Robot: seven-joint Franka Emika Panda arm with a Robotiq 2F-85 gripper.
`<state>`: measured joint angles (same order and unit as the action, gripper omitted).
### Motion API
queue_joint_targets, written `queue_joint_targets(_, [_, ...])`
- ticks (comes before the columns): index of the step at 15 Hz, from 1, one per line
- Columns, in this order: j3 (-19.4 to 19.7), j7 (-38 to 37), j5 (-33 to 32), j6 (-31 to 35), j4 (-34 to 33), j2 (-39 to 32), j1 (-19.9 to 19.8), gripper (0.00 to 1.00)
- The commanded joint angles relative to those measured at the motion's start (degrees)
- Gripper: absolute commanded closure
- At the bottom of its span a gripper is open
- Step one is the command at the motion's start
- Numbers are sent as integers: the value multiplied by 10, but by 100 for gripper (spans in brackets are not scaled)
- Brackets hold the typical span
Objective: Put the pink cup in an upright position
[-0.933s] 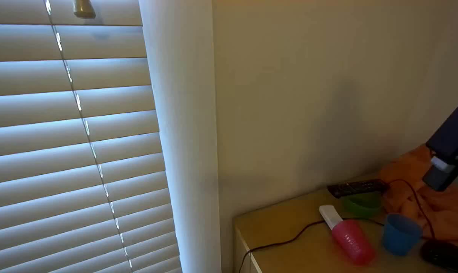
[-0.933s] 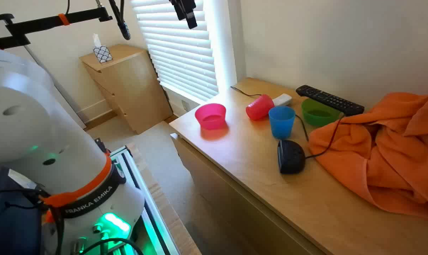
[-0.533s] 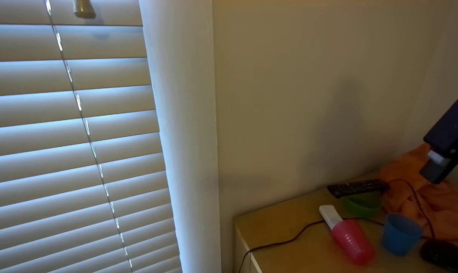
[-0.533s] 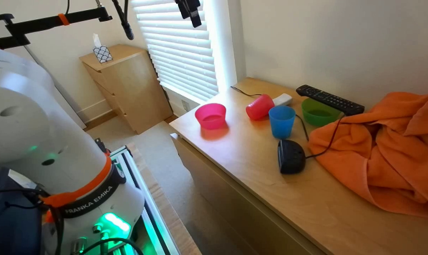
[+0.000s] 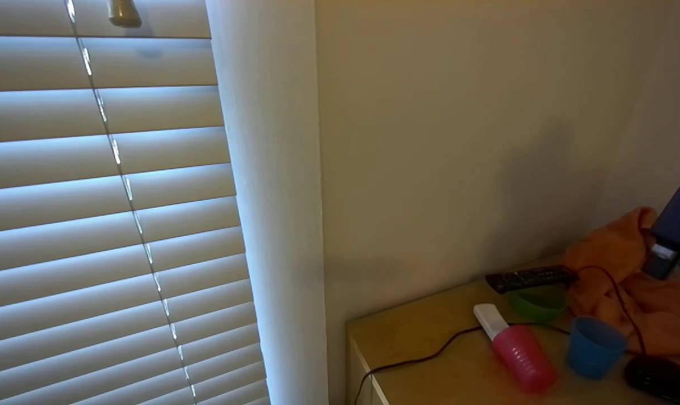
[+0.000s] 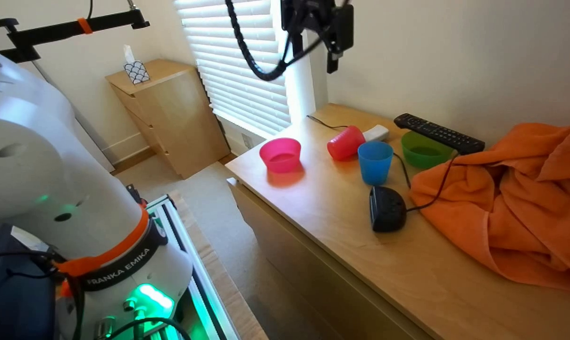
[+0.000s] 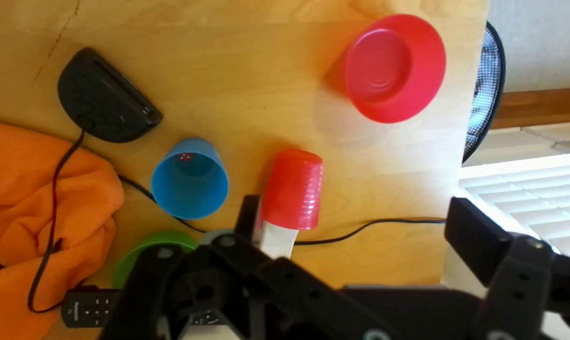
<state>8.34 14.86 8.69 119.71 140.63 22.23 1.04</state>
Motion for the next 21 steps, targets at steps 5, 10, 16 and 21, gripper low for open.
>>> queue_joint_targets(5, [-1, 93, 17, -39, -101, -143, -12, 0])
queue_joint_targets(10, [0, 228, 39, -8, -131, -220, -14, 0])
queue_joint_targets(16, [-35, 478, 175, 10, -206, -360, -49, 0])
queue_joint_targets(21, [-65, 481, 176, -24, -222, -393, -69, 0])
